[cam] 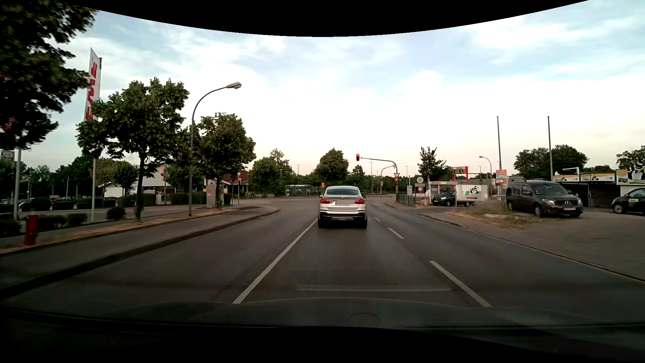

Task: Follow the waypoints while adhering to traffic rules and regulations

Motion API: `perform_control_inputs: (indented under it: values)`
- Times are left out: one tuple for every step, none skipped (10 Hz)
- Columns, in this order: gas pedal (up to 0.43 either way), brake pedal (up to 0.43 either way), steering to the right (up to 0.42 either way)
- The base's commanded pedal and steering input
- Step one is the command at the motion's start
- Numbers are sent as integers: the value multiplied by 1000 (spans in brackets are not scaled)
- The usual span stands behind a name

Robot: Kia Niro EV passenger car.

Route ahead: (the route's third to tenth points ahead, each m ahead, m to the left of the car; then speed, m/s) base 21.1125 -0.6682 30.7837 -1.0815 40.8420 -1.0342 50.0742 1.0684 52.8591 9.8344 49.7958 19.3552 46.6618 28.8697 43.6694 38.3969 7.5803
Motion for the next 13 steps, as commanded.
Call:
perform_control_inputs:
  values:
    - [0,274,14]
    - [0,274,18]
    - [0,274,20]
    - [0,274,19]
    - [0,274,19]
    - [0,274,17]
    - [0,268,11]
    - [0,262,3]
    - [0,232,1]
    - [0,213,1]
    - [0,201,1]
    - [0,195,3]
    - [0,183,3]
